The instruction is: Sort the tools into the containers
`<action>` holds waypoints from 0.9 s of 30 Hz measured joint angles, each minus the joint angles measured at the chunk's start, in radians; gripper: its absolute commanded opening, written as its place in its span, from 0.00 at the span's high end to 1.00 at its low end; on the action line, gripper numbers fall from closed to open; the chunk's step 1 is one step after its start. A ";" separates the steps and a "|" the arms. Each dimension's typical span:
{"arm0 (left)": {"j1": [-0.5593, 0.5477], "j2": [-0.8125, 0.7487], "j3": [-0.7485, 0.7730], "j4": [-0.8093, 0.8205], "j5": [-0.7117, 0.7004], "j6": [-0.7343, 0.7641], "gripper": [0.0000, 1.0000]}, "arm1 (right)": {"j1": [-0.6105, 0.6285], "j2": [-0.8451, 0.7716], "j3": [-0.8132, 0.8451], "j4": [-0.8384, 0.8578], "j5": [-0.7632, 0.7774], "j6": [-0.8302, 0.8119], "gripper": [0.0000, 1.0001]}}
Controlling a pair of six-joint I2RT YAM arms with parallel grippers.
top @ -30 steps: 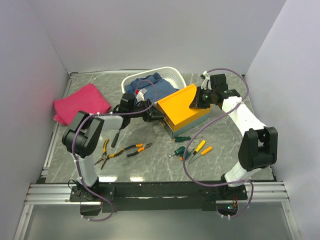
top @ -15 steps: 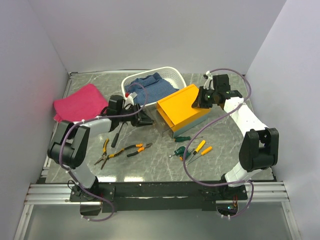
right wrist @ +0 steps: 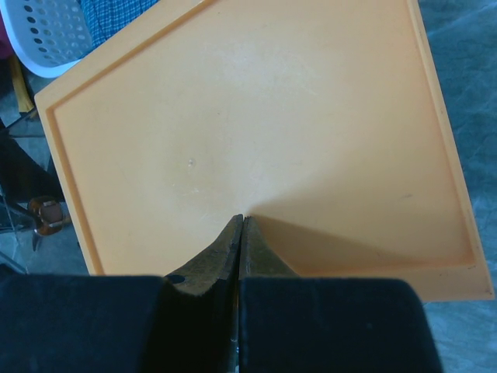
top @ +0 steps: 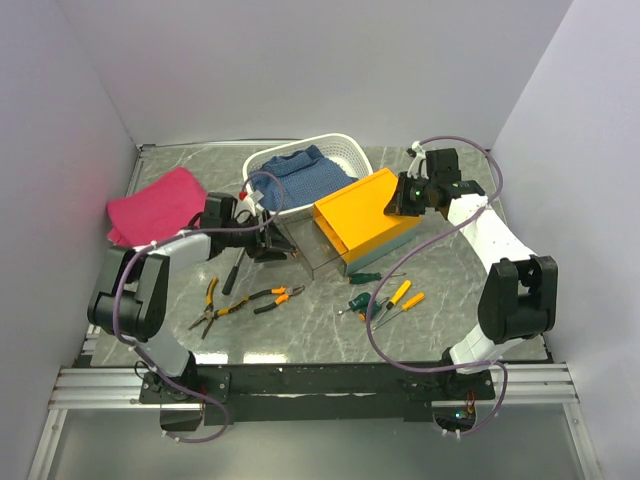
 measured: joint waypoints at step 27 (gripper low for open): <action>0.137 -0.657 0.146 -0.664 -0.426 0.810 0.08 | -0.021 -0.202 -0.047 -0.040 -0.030 -0.292 0.59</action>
